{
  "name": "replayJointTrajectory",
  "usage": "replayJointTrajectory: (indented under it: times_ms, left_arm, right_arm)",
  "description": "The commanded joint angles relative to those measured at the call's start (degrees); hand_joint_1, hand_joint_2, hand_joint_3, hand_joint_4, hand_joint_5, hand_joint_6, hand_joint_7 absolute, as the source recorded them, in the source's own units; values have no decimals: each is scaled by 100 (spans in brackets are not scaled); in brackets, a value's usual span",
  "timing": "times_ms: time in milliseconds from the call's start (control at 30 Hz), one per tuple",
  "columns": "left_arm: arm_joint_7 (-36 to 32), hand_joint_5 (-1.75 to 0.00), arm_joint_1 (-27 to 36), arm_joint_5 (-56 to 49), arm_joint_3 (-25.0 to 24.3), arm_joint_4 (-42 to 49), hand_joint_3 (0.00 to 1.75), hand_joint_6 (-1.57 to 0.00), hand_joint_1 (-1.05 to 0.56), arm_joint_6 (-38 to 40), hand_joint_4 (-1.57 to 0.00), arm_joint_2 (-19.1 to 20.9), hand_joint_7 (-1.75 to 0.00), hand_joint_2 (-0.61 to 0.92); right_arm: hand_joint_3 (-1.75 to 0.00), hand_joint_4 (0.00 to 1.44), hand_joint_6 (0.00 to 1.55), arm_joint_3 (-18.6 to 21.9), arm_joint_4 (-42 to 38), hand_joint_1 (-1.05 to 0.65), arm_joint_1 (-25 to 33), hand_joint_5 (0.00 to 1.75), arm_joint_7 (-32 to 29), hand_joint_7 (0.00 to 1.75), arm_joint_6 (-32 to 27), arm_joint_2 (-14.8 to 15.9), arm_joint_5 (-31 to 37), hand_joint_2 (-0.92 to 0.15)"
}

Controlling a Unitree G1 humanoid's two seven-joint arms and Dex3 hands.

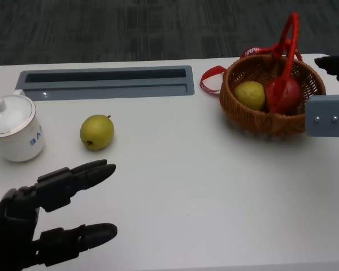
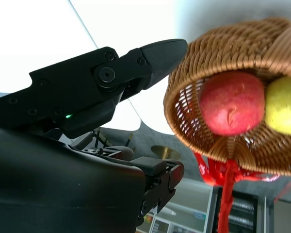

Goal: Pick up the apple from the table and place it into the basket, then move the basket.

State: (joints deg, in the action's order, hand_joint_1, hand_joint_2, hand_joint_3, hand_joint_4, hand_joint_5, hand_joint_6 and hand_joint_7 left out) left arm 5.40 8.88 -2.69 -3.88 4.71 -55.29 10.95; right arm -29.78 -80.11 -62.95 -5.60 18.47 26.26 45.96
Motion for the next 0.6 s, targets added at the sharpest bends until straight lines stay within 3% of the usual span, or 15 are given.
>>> replayJointTrajectory:
  times_ms: [33, 367, 600]
  left_arm:
    - [104, -2, -119, 163, -13, 111, 0, -84, -33, 70, -81, 130, -1, 74]
    - [362, -2, -489, 424, -46, 478, 0, -84, -32, 10, -81, 317, -1, 74]
    - [523, -2, -667, 543, -126, 676, 0, -85, -32, -34, -81, 486, -1, 73]
  right_arm:
    - [0, 17, 14, 141, 91, -100, 53, 0, -193, 0, 221, 240, -158, -83]
    - [0, 18, 15, 478, 277, -99, 493, 2, -483, 1, 1126, 594, -560, -83]
    - [0, 26, 21, 1089, 595, -88, 1225, 3, -558, 2, 2510, 626, -1354, -84]
